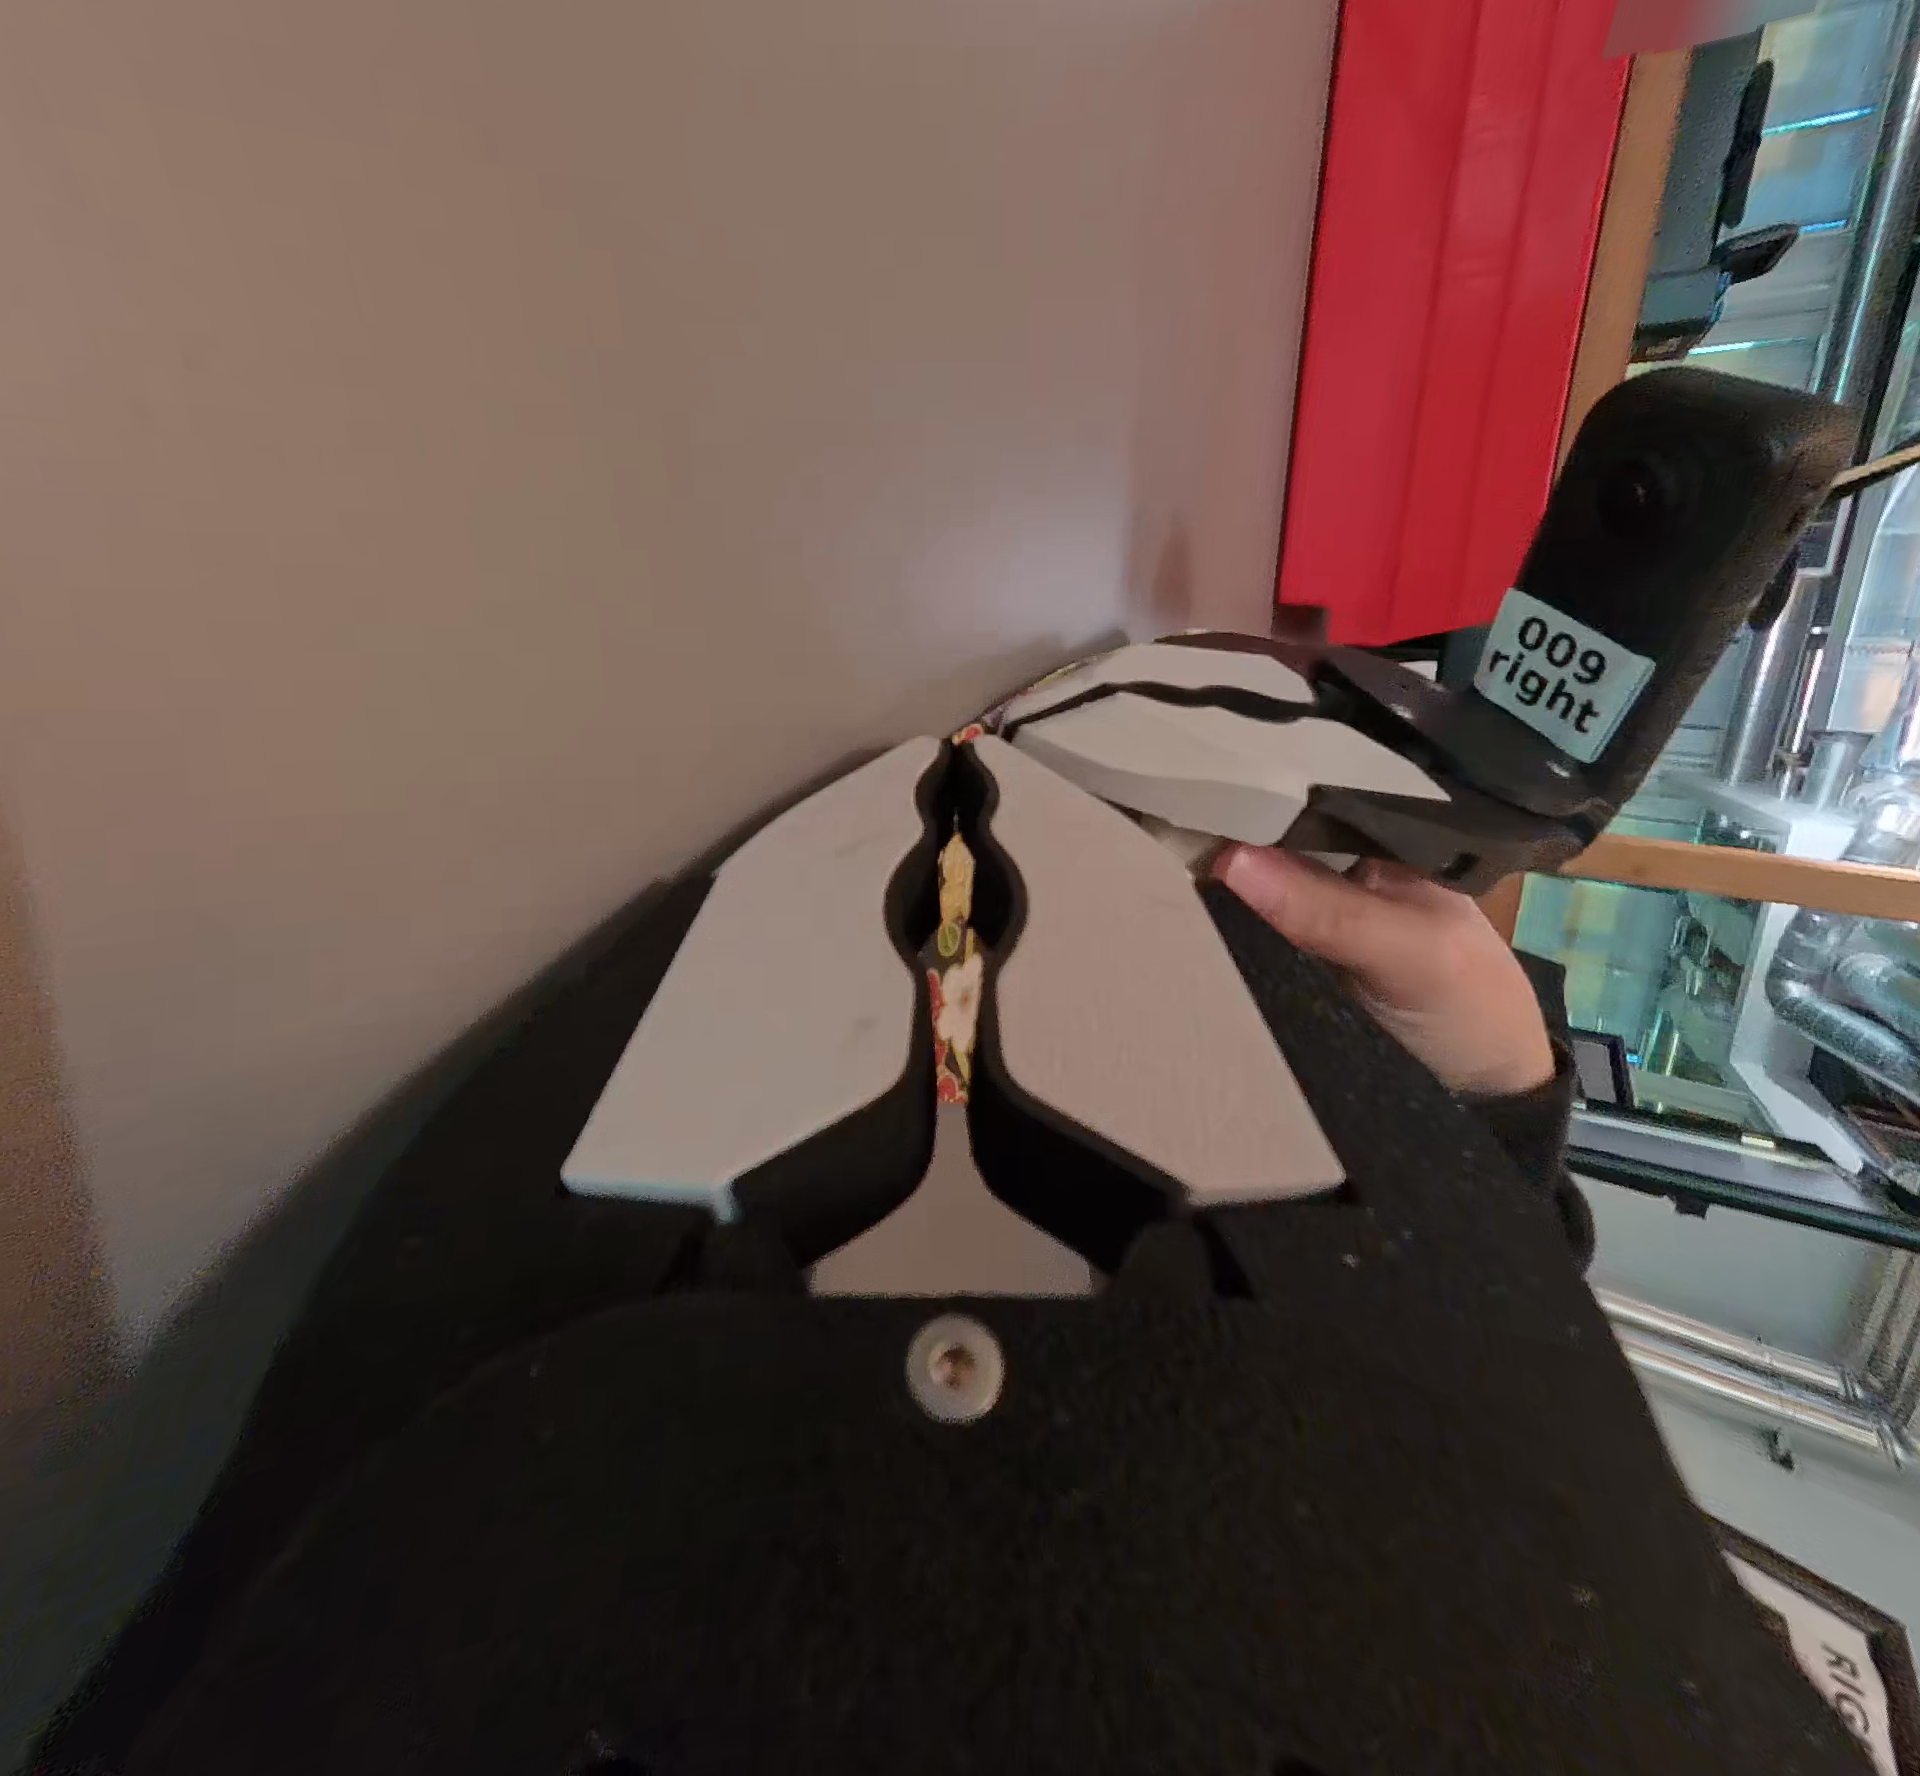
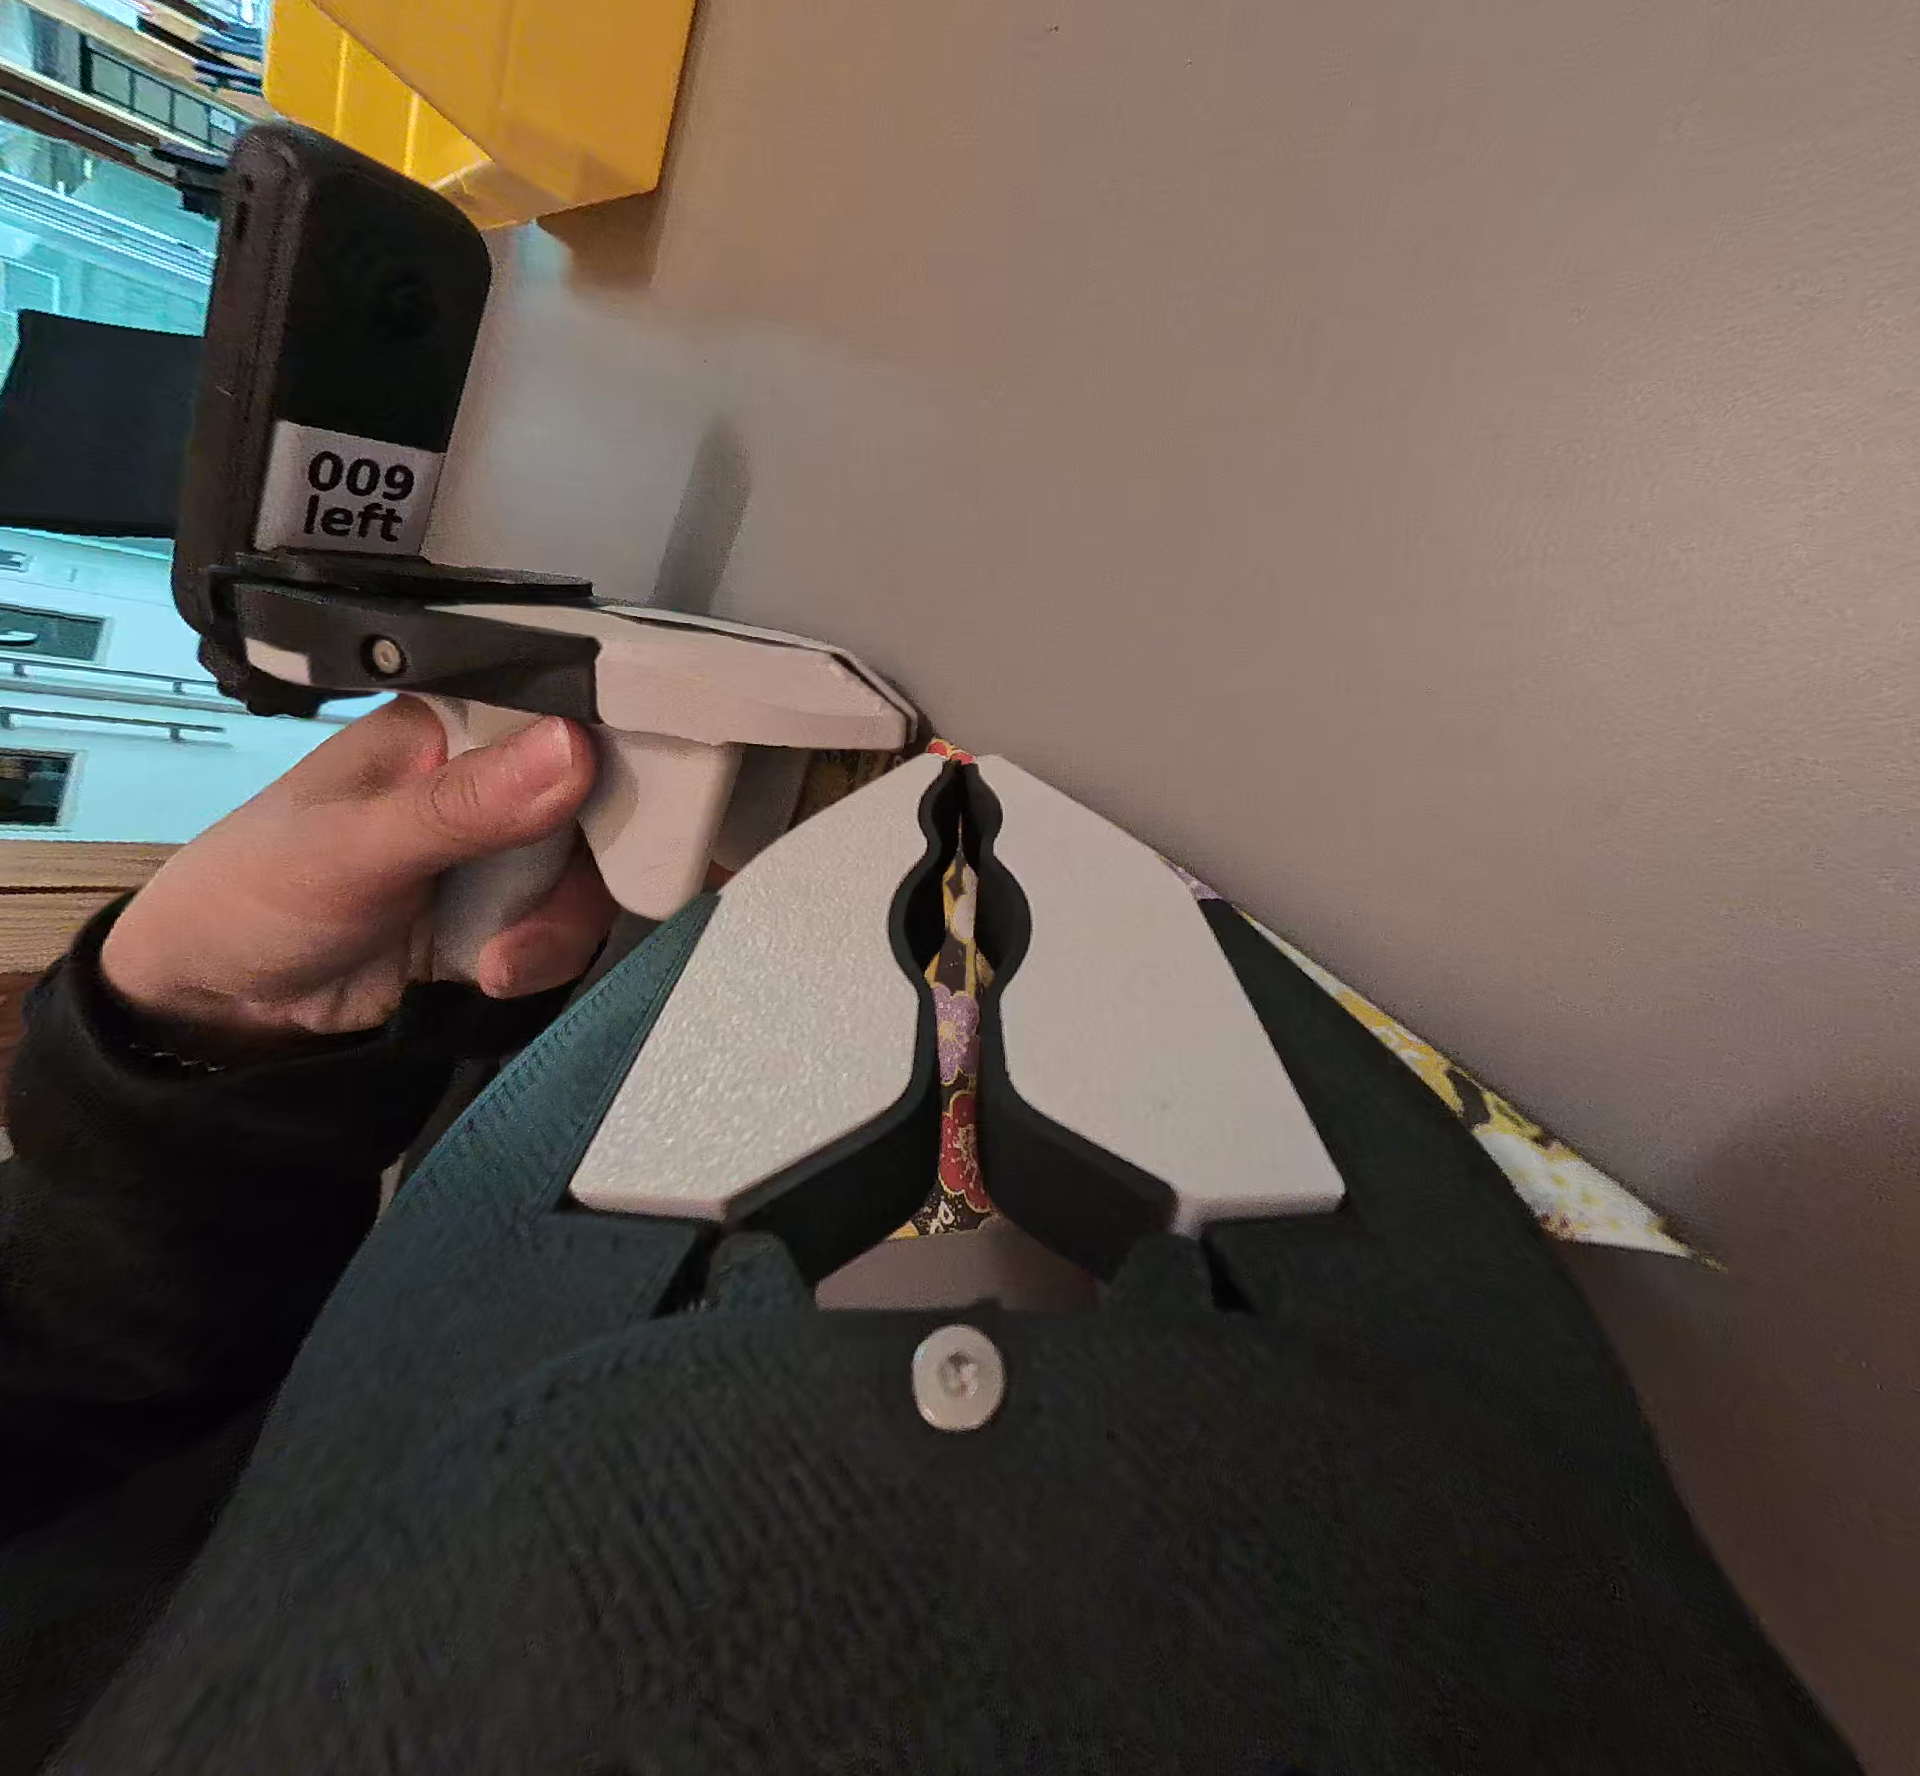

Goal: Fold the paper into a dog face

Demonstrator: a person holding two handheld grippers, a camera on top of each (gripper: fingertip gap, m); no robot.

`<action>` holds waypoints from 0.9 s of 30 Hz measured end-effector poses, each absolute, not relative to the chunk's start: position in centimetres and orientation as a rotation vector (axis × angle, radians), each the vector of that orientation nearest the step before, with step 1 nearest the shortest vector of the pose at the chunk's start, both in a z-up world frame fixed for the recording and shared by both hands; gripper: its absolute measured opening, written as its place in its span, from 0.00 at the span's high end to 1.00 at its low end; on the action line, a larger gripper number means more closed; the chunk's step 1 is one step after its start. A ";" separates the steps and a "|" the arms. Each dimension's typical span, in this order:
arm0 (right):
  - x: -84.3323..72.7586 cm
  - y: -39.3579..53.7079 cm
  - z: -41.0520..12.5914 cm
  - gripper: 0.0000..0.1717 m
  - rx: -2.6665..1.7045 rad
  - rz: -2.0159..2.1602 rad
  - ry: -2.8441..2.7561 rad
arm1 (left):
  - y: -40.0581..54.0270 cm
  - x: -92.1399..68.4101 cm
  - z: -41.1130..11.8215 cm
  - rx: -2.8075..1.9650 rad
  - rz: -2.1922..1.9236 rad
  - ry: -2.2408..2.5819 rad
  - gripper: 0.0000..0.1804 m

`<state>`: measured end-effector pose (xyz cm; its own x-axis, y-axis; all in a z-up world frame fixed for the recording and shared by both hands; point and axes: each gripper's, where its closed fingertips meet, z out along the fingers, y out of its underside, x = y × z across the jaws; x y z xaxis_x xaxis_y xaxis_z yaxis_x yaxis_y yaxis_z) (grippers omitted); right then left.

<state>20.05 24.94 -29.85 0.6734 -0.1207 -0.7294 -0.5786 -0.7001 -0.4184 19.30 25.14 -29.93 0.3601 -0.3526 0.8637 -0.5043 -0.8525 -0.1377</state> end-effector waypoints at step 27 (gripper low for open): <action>26.4 19.5 -30.3 1.00 -2.300 0.812 0.618 | 27.3 15.5 -30.4 2.511 1.341 -1.049 1.00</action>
